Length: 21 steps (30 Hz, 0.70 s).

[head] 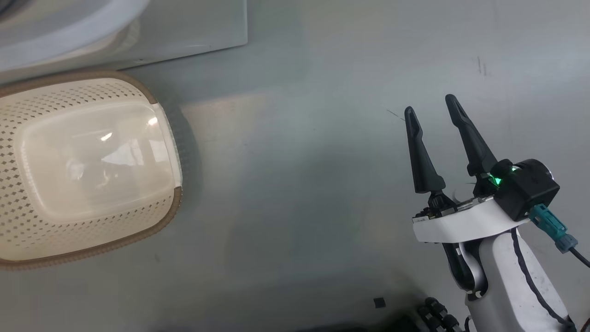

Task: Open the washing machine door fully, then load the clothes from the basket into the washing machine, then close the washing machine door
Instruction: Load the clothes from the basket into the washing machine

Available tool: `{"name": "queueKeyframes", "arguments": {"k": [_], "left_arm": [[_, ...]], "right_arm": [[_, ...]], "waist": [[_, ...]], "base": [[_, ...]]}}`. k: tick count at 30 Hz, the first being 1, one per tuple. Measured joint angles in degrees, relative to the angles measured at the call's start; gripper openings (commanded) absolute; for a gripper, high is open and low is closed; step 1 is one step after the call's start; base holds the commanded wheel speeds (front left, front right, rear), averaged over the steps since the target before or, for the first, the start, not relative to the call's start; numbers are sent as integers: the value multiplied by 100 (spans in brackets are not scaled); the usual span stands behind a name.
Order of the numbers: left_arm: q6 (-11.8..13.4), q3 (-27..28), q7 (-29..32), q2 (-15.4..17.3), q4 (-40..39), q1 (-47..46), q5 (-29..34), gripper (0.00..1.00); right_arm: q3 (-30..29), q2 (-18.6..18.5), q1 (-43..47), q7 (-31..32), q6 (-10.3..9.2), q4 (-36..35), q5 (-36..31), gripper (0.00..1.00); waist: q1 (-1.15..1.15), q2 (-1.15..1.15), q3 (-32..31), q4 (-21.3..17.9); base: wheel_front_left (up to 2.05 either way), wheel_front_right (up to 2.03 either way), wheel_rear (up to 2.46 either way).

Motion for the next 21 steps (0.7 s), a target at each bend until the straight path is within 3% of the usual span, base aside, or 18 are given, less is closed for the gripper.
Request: {"name": "queueKeyframes", "arguments": {"k": [15, 21], "left_arm": [[0, -338, 433, 387, 626, -1119, -223, 0], [0, -583, 143, 625, 536, -1608, -156, 0]], "right_arm": [[149, 11, -169, -52, -7, 116, 3, 100], [279, 20, -169, -94, -7, 209, 54, 100]], "waist": [[0, 0, 681, -127], [0, 0, 852, -168]], "base": [[0, 0, 0], [0, 0, 0]]}}
